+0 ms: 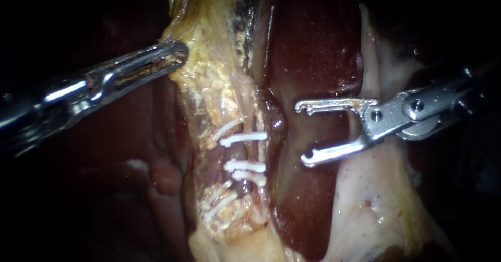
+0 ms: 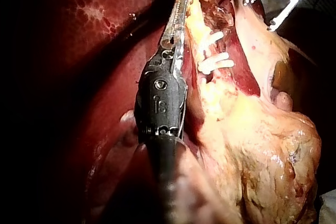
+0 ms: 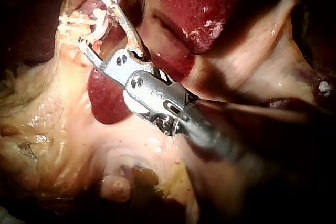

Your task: Going back third clip right tube

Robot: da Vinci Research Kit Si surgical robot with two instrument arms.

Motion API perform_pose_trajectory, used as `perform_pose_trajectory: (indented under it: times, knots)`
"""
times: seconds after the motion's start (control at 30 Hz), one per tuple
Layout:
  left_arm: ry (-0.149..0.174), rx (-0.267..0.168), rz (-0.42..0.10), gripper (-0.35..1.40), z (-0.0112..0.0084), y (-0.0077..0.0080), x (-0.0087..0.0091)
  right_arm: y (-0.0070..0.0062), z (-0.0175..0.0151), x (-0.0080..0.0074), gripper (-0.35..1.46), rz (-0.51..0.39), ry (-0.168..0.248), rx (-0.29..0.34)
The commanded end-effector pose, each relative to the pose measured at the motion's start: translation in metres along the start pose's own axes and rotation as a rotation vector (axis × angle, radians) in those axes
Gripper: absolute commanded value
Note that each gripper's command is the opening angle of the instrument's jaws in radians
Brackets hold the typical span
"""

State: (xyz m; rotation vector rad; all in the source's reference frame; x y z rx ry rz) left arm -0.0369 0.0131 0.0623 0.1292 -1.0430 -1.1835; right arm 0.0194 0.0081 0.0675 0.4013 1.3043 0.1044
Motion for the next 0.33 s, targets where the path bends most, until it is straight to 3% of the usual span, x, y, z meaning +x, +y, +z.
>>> perform_pose_trajectory:
  times: [0.03,0.33]
  knots:
    - [0.005,-0.001,0.000,-0.35,0.0002,0.0000,0.0002,0.0000,0.0000,0.0000,0.60,0.001,0.000,0.000]
    - [0.011,0.005,0.002,-0.35,0.0005,-0.0001,0.0005,0.0000,0.0000,0.0001,0.60,0.001,0.006,-0.002]
